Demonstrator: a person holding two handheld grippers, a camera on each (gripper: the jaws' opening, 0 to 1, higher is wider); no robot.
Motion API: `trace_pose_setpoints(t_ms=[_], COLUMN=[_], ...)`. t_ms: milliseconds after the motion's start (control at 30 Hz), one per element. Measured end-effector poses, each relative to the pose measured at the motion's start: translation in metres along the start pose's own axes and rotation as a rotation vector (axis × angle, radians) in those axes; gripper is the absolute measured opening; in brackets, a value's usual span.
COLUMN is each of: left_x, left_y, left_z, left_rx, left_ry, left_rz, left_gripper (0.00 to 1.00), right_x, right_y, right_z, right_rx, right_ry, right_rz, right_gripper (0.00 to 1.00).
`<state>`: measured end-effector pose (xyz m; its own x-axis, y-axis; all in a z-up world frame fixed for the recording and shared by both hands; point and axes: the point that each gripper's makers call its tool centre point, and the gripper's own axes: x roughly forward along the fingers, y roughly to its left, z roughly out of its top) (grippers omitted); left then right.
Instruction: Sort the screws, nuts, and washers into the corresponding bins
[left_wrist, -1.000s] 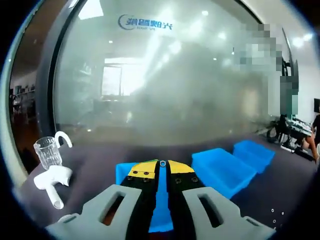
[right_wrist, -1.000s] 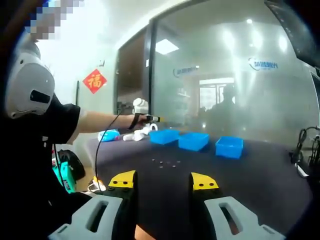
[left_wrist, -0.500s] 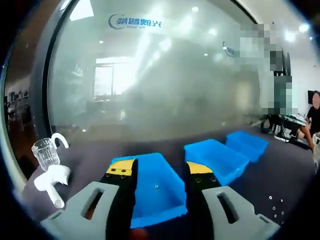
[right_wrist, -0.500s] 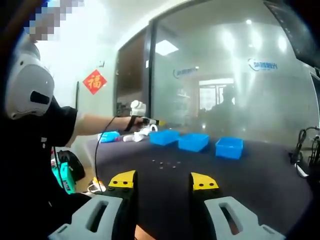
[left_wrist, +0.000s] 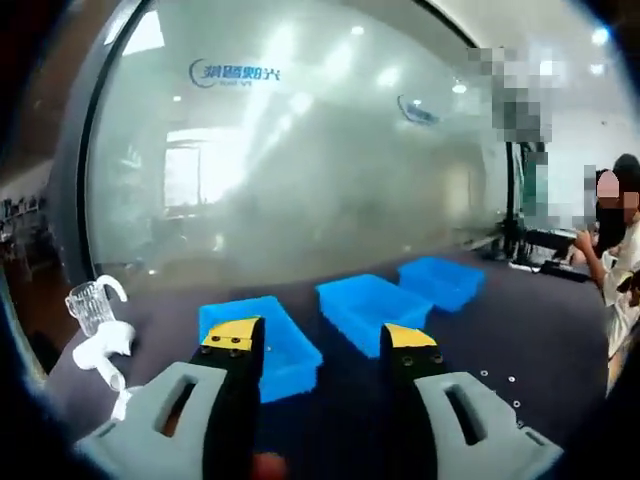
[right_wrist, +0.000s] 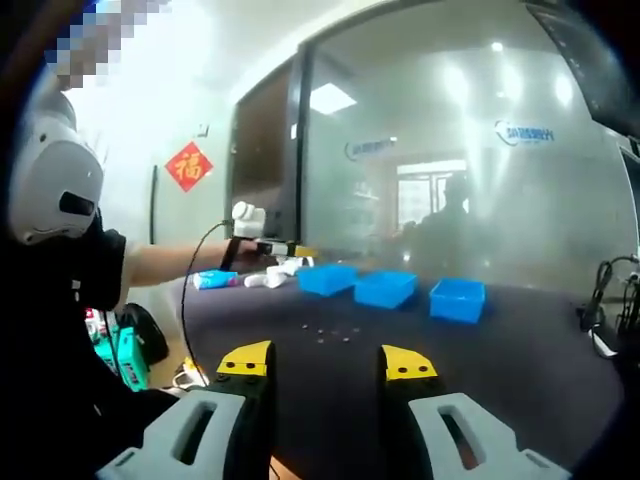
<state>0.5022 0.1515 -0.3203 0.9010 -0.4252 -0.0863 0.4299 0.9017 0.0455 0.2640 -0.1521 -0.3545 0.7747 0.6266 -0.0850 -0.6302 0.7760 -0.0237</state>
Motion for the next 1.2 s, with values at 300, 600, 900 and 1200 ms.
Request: trace_pose_setpoints(t_ms=[300,600,900,1200], left_x=[-0.071,-0.137,-0.177,-0.185], left_y=[-0.049,-0.062,-0.061,-0.069], left_z=[-0.007,-0.024,-0.041,-0.051], left_rx=[0.031,0.015,-0.004,0.013], left_ry=[-0.039,-0.056,-0.049,-0.020], left_rz=[-0.083,-0.126,-0.152,-0.181], left_gripper=[0.48,0.50,0.51,0.51], right_x=[-0.006,-0.007,-0.005,-0.004], right_y=[-0.009,-0.016,-0.014,-0.014], right_z=[0.006,0.007,0.005,0.005], right_rx=[-0.011,-0.023,-0.031,-0.036], right_ry=[-0.010,-0.006,0.008,0.018], right_rz=[-0.024,-0.042,-0.035,-0.035], right_gripper=[0.37,0.37,0.37,0.37])
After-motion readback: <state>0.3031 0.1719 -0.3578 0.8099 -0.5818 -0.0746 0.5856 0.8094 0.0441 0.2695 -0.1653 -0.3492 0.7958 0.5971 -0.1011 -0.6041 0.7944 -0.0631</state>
